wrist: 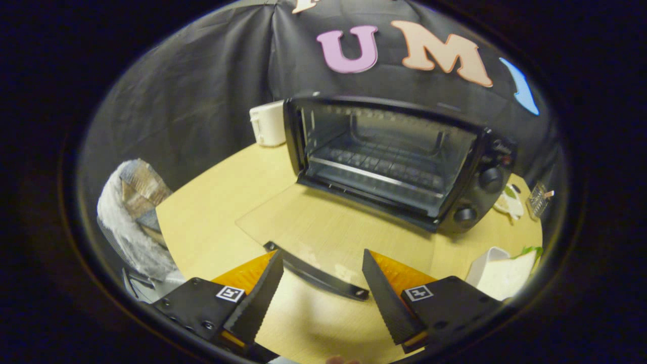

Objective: Open the toaster oven, put the food inside, and close the toaster oven door.

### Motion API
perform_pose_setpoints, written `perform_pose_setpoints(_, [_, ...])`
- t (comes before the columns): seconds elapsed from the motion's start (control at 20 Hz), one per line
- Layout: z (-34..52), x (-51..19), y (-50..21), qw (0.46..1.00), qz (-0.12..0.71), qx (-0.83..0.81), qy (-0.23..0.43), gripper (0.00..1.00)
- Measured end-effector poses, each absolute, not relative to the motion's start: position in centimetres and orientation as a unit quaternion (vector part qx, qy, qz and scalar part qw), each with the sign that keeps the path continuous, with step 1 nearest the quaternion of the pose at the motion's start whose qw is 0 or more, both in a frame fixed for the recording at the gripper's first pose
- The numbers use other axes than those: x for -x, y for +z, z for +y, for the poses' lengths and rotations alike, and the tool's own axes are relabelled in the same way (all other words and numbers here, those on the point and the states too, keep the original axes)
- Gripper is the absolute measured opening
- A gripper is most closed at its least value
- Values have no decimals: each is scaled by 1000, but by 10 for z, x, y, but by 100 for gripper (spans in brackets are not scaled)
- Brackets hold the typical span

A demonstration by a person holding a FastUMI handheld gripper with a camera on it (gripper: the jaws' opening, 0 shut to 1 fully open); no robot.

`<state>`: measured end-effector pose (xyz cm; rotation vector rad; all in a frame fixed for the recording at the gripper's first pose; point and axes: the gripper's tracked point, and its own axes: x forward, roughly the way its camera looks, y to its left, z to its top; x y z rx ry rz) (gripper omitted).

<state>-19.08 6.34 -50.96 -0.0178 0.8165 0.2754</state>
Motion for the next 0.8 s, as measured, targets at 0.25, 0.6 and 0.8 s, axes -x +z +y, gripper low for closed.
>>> perform_pose_setpoints(0.25, [-57,151,-443,942,332,-41,-4,98])
perform_pose_setpoints(0.6, [-215,187,-443,927,341,-35,-153,96])
perform_pose_setpoints(0.8, [-235,219,-478,902,386,-73,-180,96])
